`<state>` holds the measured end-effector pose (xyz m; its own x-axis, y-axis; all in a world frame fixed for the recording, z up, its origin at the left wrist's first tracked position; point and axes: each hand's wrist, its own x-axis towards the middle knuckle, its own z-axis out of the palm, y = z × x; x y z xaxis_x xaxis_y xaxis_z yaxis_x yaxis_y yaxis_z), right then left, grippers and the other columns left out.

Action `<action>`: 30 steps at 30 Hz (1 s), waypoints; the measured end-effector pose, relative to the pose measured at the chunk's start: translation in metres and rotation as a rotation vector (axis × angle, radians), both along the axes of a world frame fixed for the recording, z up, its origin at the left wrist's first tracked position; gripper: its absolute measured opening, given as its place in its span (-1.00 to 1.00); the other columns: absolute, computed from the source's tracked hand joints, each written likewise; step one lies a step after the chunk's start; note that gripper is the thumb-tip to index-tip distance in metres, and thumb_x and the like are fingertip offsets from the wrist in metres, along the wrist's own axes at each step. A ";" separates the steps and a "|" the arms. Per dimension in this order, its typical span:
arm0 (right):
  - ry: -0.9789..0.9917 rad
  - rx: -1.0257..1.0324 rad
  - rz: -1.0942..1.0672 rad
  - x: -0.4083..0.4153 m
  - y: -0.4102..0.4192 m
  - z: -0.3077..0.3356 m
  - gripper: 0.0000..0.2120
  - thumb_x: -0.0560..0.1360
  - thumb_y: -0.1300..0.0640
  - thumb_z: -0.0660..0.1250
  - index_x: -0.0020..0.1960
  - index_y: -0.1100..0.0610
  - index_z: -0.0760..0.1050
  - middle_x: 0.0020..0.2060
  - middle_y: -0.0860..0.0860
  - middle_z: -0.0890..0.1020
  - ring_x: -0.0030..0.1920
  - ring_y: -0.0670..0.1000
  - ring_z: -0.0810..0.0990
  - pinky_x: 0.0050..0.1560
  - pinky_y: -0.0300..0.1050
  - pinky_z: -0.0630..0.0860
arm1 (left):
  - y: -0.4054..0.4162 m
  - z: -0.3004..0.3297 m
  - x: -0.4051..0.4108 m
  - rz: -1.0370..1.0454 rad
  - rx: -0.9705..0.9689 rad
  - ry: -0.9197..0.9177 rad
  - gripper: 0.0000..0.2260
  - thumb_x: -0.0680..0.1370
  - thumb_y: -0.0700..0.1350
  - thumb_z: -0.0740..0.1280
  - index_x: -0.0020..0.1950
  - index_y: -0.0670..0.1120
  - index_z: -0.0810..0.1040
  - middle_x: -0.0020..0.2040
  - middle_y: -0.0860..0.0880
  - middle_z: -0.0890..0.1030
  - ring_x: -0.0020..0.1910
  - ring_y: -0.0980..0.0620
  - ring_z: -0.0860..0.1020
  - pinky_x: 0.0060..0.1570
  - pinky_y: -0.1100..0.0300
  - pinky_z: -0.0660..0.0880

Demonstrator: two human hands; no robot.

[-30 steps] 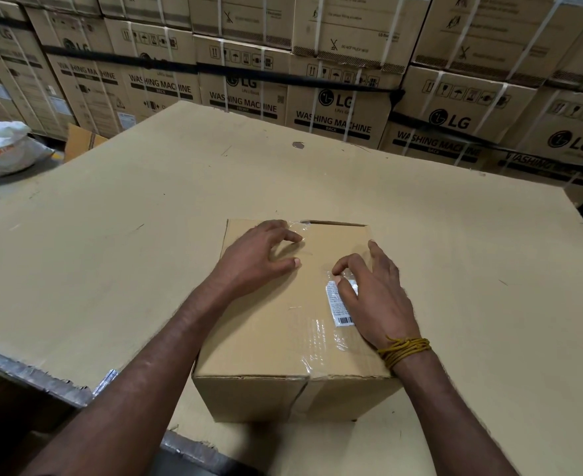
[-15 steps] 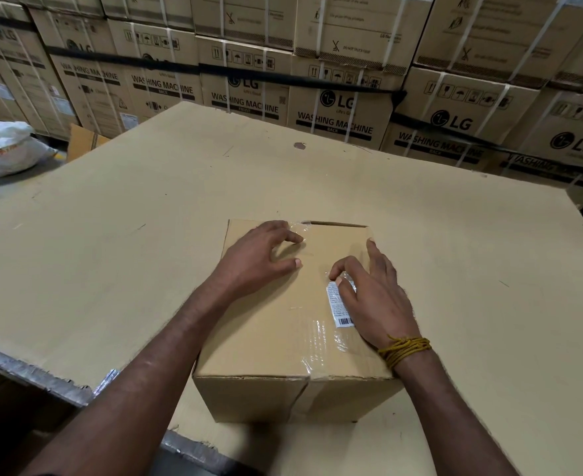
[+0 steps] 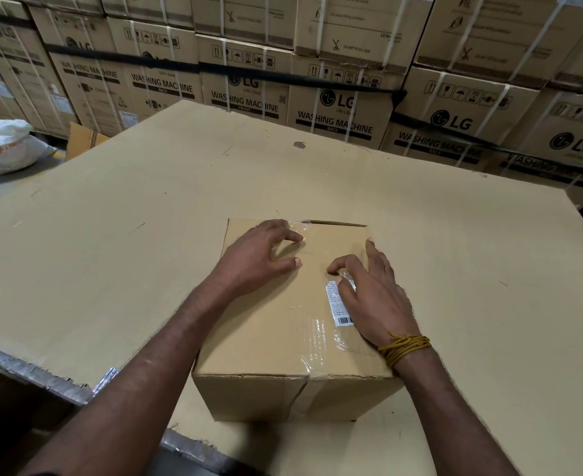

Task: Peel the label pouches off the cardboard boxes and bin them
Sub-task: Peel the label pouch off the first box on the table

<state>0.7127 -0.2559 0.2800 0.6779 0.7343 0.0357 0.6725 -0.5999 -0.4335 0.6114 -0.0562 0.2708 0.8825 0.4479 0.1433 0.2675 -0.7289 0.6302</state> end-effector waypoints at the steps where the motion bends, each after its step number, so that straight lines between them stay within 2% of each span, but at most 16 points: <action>1: 0.006 0.002 -0.005 0.000 0.000 0.000 -0.80 0.66 0.01 0.09 0.23 -0.21 0.36 0.60 -0.03 -0.04 0.59 -0.03 -0.09 0.35 0.11 0.29 | 0.000 0.000 0.000 0.001 0.002 0.000 -0.64 0.52 0.06 0.44 0.32 0.15 0.55 0.47 0.13 0.38 0.37 0.15 0.41 0.22 0.21 0.37; 6: -0.016 -0.012 0.004 0.000 -0.001 -0.001 -0.75 0.67 0.00 0.08 0.30 -0.22 0.33 0.60 -0.01 -0.05 0.59 0.00 -0.07 0.35 0.10 0.30 | 0.000 -0.001 -0.001 0.005 -0.005 -0.005 -0.64 0.52 0.06 0.44 0.31 0.15 0.55 0.45 0.14 0.39 0.35 0.14 0.43 0.26 0.15 0.42; 10: 0.001 -0.001 -0.014 0.000 -0.001 -0.001 -0.83 0.66 -0.02 0.09 0.22 -0.18 0.36 0.60 0.00 0.00 0.59 -0.03 -0.08 0.33 0.09 0.31 | 0.000 -0.002 0.000 0.001 0.002 -0.002 -0.64 0.52 0.07 0.44 0.31 0.15 0.55 0.46 0.14 0.39 0.35 0.14 0.42 0.26 0.15 0.41; 14: -0.025 -0.001 -0.016 0.002 -0.001 -0.003 -0.75 0.65 -0.04 0.12 0.32 -0.12 0.34 0.59 0.02 0.04 0.59 -0.02 -0.05 0.32 0.09 0.36 | 0.002 -0.002 0.000 0.001 0.009 -0.001 -0.64 0.52 0.07 0.43 0.32 0.15 0.55 0.46 0.14 0.38 0.36 0.15 0.42 0.25 0.16 0.40; 19: 0.026 0.056 -0.008 0.009 -0.002 -0.007 -0.90 0.63 -0.03 0.18 0.13 -0.10 0.39 0.55 0.02 0.18 0.59 -0.03 -0.03 0.34 0.10 0.37 | 0.003 -0.004 0.000 -0.001 0.018 -0.001 -0.64 0.52 0.08 0.43 0.32 0.15 0.55 0.46 0.14 0.38 0.36 0.15 0.42 0.22 0.20 0.39; 23: -0.002 0.078 0.019 0.013 -0.002 -0.012 -0.80 0.62 -0.04 0.19 0.24 -0.11 0.37 0.53 0.01 0.23 0.59 -0.04 -0.02 0.37 0.09 0.37 | 0.003 -0.005 0.001 -0.005 0.009 -0.005 -0.65 0.52 0.08 0.43 0.31 0.17 0.54 0.46 0.14 0.39 0.36 0.15 0.41 0.23 0.19 0.38; 27: 0.017 0.108 0.013 0.014 -0.002 -0.013 -0.90 0.61 -0.04 0.21 0.12 -0.11 0.39 0.49 -0.02 0.30 0.58 -0.06 0.01 0.36 0.09 0.36 | 0.003 -0.005 0.001 -0.006 0.009 -0.005 -0.65 0.52 0.08 0.43 0.30 0.16 0.55 0.46 0.13 0.38 0.37 0.14 0.41 0.27 0.16 0.39; 30: 0.005 0.135 0.017 0.014 -0.003 -0.014 -0.83 0.61 -0.03 0.24 0.17 -0.04 0.40 0.45 -0.02 0.35 0.58 -0.06 0.06 0.39 0.00 0.32 | 0.003 -0.004 0.001 -0.005 0.007 -0.006 -0.65 0.52 0.08 0.43 0.30 0.17 0.55 0.46 0.14 0.38 0.38 0.15 0.41 0.28 0.14 0.39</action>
